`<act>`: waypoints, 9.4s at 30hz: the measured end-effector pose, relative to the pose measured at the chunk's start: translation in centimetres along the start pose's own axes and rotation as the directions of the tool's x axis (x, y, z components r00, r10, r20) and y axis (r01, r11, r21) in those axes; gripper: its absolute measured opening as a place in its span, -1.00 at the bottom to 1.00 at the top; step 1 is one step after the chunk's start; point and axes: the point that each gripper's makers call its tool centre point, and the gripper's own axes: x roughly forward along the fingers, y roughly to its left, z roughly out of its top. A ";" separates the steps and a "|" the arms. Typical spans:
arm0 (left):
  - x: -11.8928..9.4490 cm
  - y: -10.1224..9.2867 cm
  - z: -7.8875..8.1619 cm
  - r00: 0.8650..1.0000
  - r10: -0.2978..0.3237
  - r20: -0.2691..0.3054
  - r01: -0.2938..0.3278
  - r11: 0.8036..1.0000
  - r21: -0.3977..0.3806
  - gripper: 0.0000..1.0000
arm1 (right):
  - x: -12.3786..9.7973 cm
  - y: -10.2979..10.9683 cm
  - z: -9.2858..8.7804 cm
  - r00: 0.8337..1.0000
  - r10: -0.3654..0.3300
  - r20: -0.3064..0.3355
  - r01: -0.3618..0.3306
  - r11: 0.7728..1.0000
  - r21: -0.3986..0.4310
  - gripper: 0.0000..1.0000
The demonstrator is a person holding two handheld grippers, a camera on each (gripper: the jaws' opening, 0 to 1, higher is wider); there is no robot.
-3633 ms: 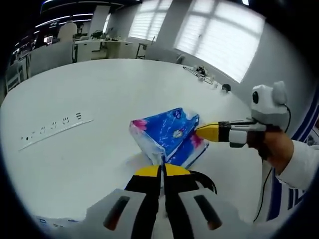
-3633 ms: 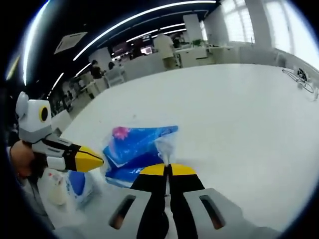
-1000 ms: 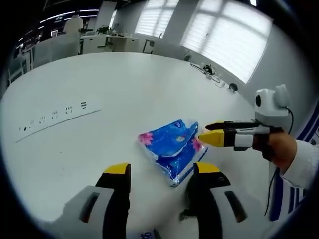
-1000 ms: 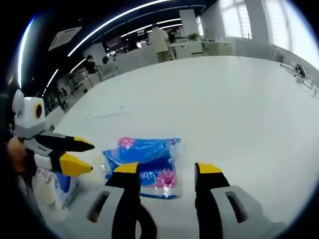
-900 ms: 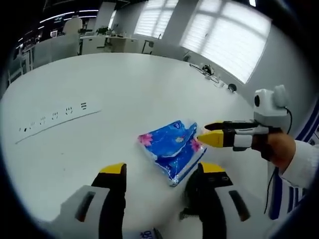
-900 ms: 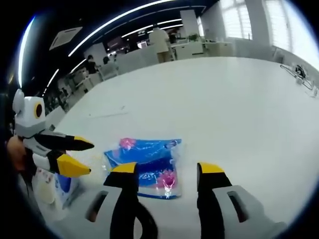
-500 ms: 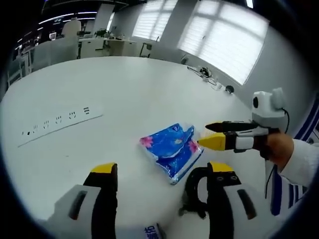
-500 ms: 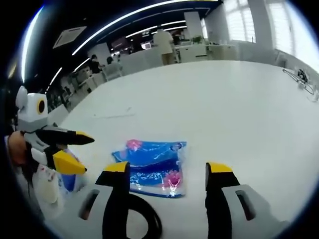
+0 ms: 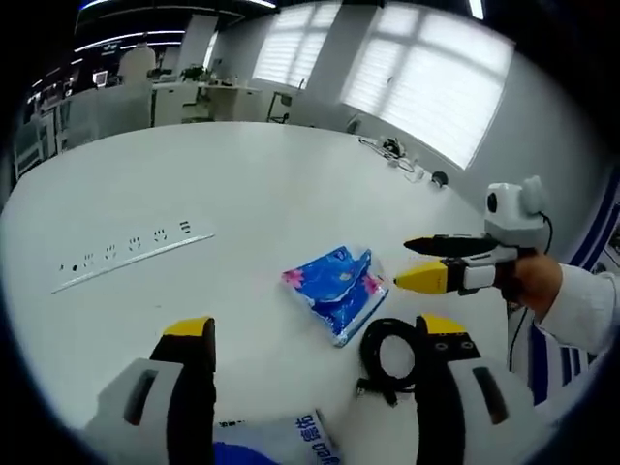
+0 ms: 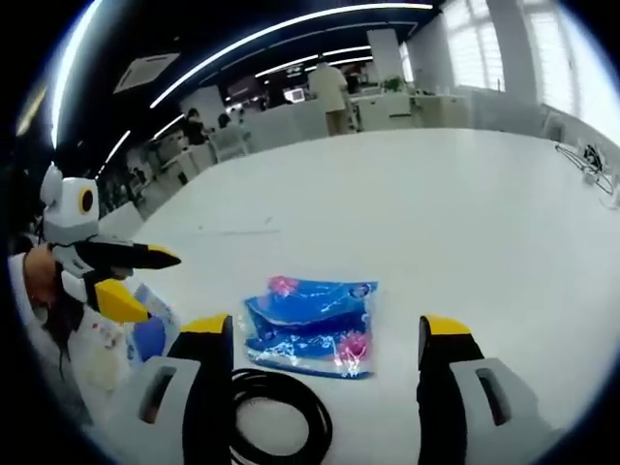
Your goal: Arrange the tabletop items into an orderly group along one side of the table until the central work area is clear of visible clutter.
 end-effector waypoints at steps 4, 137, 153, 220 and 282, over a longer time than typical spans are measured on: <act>-1.5 0.2 0.3 1.000 -0.003 0.012 0.003 1.000 0.007 0.72 | -0.7 1.3 0.2 1.000 0.020 0.001 -0.020 1.000 -0.004 0.58; -10.0 16.7 -11.3 0.956 0.135 -0.261 -0.113 0.989 0.097 -0.98 | 1.0 20.7 -14.2 0.989 0.037 -0.140 0.001 0.965 0.264 -1.00; -11.1 15.9 -9.7 0.972 0.124 -0.200 -0.120 0.992 0.035 -1.00 | 0.3 20.0 -10.9 0.995 0.038 -0.094 -0.017 0.976 0.217 -1.00; -7.5 15.3 -3.5 0.988 0.137 -0.065 -0.142 0.986 -0.085 -1.00 | 5.6 12.1 -2.4 0.998 -0.014 -0.056 0.018 0.996 0.084 -1.00; -5.0 17.1 -4.9 0.987 0.149 -0.054 -0.157 0.971 -0.180 -1.00 | 7.5 10.1 -3.9 0.997 -0.063 -0.053 0.069 0.991 0.119 -0.95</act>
